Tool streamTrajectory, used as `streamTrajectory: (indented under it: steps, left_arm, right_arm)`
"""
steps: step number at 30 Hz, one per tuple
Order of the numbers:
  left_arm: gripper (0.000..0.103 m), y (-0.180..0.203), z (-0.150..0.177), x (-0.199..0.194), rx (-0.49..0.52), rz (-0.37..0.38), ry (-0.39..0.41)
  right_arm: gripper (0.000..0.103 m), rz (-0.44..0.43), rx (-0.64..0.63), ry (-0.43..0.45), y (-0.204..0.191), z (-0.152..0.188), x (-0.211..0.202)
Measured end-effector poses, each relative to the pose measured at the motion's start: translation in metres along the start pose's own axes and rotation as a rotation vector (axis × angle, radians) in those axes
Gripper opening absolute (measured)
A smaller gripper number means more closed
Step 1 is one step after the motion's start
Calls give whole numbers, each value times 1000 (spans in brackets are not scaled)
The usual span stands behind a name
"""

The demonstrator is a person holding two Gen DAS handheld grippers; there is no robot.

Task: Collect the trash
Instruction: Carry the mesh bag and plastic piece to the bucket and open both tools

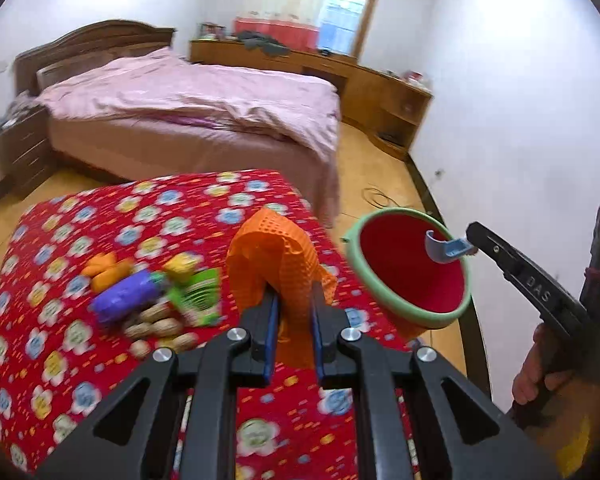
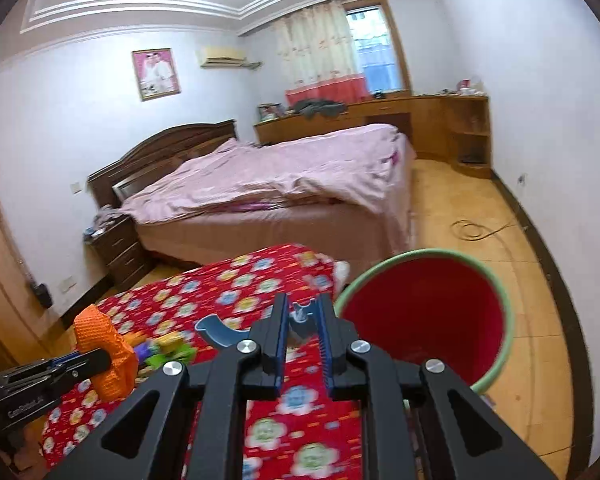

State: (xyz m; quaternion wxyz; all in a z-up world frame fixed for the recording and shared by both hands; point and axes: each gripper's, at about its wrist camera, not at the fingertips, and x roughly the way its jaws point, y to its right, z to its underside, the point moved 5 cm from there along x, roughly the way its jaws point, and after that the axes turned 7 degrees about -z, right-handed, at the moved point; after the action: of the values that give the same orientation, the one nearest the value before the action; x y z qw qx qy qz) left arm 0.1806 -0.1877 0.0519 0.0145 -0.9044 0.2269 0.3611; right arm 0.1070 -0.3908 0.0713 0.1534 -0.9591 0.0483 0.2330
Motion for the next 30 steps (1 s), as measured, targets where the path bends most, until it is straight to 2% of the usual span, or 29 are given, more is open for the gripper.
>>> streamTrajectory:
  steps: [7, 12, 18, 24, 28, 30]
  left_arm:
    - [13, 65, -11, 41, 80, 83, -30]
    - [13, 105, -8, 81, 124, 125, -88]
    - [13, 138, 2, 125, 166, 153, -157]
    - [14, 153, 9, 150, 212, 152, -184]
    - [34, 158, 9, 153, 242, 140, -161]
    - [36, 158, 9, 153, 247, 138, -153]
  right_arm:
    - [16, 82, 35, 1, 60, -8, 0]
    - [16, 123, 80, -30, 103, 0, 12]
    - [16, 172, 144, -83, 150, 15, 32]
    - [16, 188, 177, -119, 178, 25, 45]
    - [18, 184, 181, -119, 185, 27, 49]
    - [19, 185, 179, -116, 185, 27, 52]
